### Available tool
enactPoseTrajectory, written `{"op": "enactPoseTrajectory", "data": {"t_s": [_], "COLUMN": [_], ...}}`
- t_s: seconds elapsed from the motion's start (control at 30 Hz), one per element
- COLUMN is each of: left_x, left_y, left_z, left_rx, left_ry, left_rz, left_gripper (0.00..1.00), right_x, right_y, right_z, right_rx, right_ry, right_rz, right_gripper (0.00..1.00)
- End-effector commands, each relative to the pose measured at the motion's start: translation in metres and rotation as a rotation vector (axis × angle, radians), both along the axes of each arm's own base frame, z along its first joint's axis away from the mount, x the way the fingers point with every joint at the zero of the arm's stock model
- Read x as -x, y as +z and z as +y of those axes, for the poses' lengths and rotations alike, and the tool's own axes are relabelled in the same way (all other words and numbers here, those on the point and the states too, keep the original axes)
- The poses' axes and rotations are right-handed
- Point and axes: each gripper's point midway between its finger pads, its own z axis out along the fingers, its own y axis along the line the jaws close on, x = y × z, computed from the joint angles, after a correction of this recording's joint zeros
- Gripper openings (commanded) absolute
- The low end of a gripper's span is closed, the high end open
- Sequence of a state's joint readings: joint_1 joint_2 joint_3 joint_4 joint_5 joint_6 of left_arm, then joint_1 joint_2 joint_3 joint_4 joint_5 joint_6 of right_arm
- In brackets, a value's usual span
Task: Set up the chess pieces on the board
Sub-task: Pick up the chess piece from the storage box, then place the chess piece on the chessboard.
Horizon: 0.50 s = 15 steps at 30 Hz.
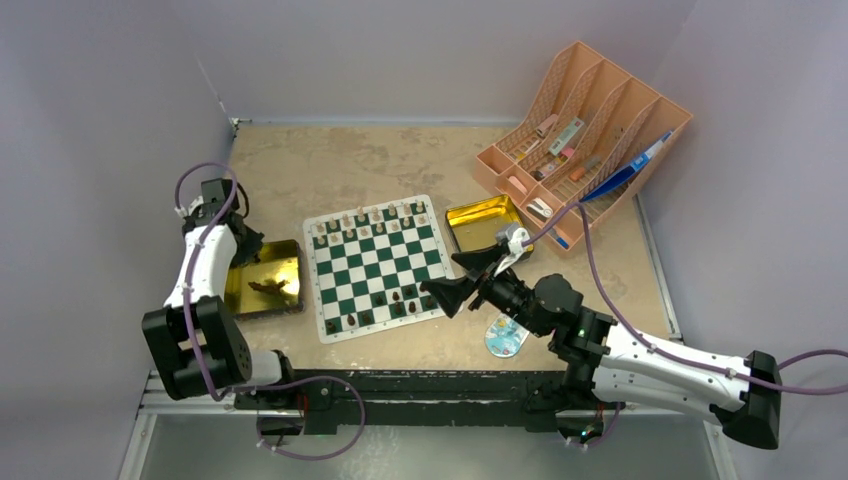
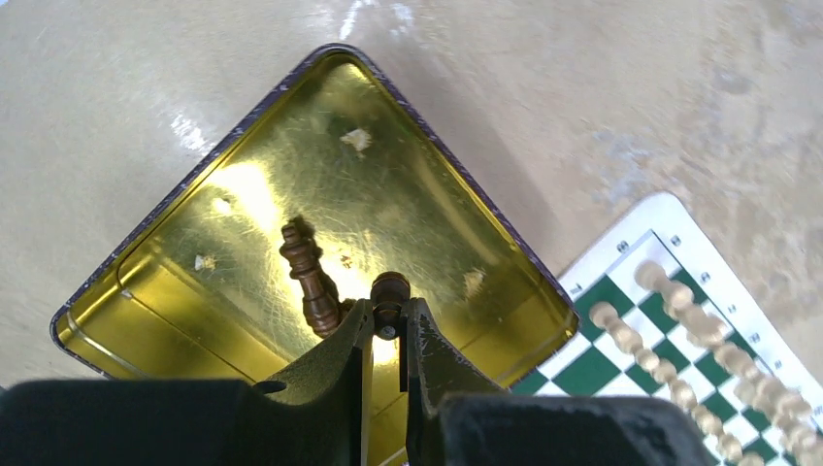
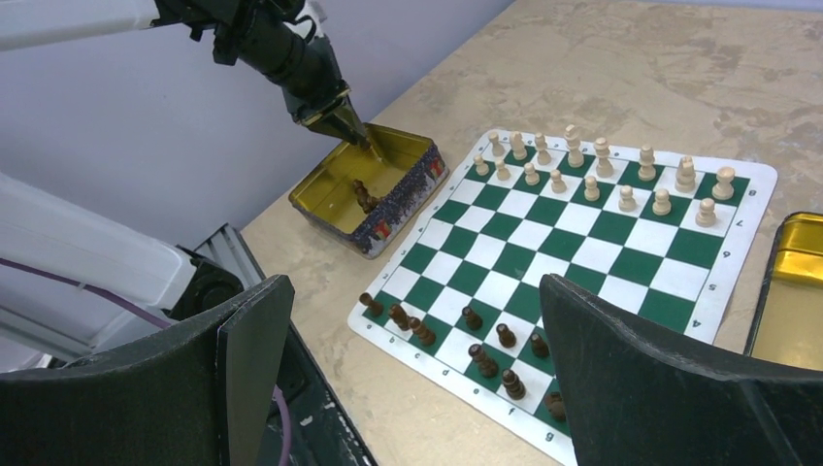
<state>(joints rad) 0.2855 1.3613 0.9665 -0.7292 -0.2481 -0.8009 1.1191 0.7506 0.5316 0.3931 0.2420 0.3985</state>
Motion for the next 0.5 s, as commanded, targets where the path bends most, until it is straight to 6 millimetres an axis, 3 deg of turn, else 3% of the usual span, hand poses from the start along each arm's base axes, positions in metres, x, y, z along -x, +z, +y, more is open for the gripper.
{"op": "enactPoseTrajectory", "data": {"t_s": [0.0,0.27,0.37,0.47], "left_x": [-0.017,-0.024,-0.022,-0.019], "left_y": [0.037,0.098,0.104,0.097], "left_z": [-0.011,-0.055,-0.076,-0.090], "left_rx": [-0.009,-0.027,0.021,0.021], "left_ry": [-0.200,-0.577,-0.677,-0.730], "left_rz": [-0.111,-0.368,-0.408,-0.364], "left_gripper": [0.06,0.02,0.01,0.00], "right_x": [0.004,0.001,-0.005,-0.005], "right_y": [0.020,0.017,0.020,0.027], "right_z": [-0.001,-0.005,-0.012,-0.019], "right_rx": [-0.080,-0.065,-0.035,-0.039], "right_ry": [0.012,-0.015,-0.064,-0.079], "right_rz": [0.009,0.037,0.035,0.030], "right_gripper": [0.99,0.99,0.99,0.99]}}
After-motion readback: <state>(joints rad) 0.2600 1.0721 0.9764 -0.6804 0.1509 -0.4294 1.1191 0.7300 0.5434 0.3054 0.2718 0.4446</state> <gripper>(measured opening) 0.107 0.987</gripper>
